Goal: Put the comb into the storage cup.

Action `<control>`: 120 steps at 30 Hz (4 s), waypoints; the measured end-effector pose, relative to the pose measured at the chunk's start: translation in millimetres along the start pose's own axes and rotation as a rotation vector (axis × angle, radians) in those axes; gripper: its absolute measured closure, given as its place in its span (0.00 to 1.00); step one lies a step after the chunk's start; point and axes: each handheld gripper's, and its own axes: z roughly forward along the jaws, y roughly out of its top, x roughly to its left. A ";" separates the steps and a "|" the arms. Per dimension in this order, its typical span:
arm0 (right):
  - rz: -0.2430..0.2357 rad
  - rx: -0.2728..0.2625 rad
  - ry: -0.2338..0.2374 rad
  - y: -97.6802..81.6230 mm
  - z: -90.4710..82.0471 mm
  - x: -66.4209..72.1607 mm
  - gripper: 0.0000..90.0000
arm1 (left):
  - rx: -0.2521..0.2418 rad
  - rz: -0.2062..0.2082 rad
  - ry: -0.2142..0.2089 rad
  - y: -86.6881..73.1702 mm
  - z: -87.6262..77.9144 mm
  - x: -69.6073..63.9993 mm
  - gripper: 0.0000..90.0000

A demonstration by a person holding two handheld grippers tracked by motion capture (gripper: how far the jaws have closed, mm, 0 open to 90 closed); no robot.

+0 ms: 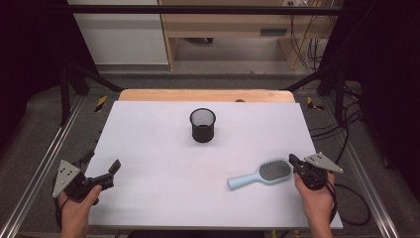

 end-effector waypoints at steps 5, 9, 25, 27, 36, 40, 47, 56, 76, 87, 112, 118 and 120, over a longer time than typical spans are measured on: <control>0.026 0.075 -0.046 -2.8 12.1 -20.3 1.00 | 0.013 0.001 -0.003 -1.8 1.6 -0.9 0.02; 0.069 0.095 -0.045 -9.0 19.2 -35.8 1.00 | 0.015 0.005 -0.009 -1.8 2.6 -3.7 0.02; 0.069 0.178 0.067 -19.3 23.1 -17.0 1.00 | 0.018 0.010 -0.014 -0.7 3.3 -4.3 0.02; 0.069 0.181 0.071 -18.5 22.9 -13.3 1.00 | 0.021 0.011 -0.013 -0.8 4.0 -4.5 0.02; 0.032 0.205 0.100 -10.4 25.1 19.5 1.00 | 0.035 0.012 -0.012 -2.0 5.0 -4.4 0.02; 0.040 0.209 0.118 -10.2 24.3 26.3 1.00 | 0.041 0.014 -0.011 -2.6 6.2 -4.6 0.02; 0.026 0.216 0.148 -7.9 23.4 50.6 1.00 | 0.050 0.016 -0.006 -3.6 7.4 -5.5 0.03; -0.004 0.217 0.175 -4.6 28.5 77.4 1.00 | 0.057 0.019 -0.012 -4.2 8.7 -6.3 0.03; -0.085 0.191 0.285 2.5 45.7 150.6 1.00 | 0.077 0.037 -0.023 -4.2 11.4 -12.2 0.03; -0.123 0.183 0.304 1.0 43.2 164.0 1.00 | 0.074 0.037 -0.030 -3.3 6.6 -13.6 0.03; -0.130 0.132 0.311 2.9 37.6 158.1 0.79 | 0.138 0.021 -0.138 6.5 11.9 -39.2 0.03; -0.134 0.100 0.321 11.8 29.6 144.6 0.61 | 0.200 0.049 -0.229 18.3 22.5 -52.4 0.03; -0.131 0.109 0.329 15.0 28.3 139.1 0.48 | 0.221 0.074 -0.256 21.5 26.9 -59.8 0.03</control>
